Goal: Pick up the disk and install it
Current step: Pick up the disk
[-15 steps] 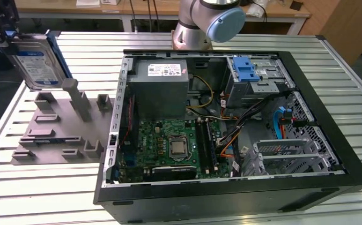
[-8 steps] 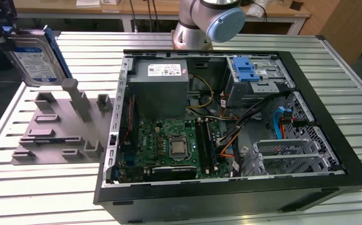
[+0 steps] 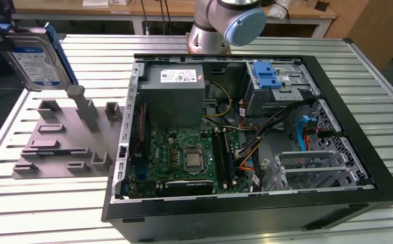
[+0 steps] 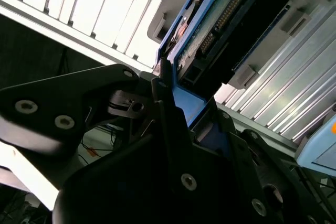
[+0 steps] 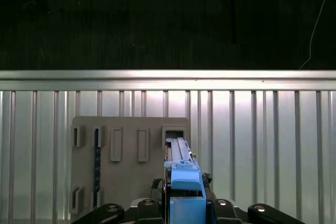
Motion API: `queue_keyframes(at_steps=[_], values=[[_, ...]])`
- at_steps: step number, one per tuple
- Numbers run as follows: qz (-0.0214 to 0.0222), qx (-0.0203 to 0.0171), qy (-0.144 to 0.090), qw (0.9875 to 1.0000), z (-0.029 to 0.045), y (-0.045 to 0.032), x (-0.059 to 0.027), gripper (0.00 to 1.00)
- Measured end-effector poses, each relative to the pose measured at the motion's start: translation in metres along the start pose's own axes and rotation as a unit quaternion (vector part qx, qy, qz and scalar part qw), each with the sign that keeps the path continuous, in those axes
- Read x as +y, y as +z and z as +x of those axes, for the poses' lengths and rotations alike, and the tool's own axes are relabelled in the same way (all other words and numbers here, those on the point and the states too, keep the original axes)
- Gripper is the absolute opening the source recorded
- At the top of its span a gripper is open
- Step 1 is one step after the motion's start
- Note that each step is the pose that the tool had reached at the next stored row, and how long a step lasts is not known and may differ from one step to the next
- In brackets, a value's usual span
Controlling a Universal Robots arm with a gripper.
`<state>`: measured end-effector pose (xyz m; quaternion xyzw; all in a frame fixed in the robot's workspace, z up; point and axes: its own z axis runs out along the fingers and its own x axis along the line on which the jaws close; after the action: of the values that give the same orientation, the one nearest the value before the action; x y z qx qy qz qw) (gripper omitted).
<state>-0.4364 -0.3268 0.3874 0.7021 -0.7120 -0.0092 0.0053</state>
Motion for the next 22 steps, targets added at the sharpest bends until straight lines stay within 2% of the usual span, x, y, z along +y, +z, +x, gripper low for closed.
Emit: queue_keyframes(at_steps=[22], values=[[0.0001, 0.0, 0.0, 1.0, -0.0001, -0.0291, 0.0006, 0.36]])
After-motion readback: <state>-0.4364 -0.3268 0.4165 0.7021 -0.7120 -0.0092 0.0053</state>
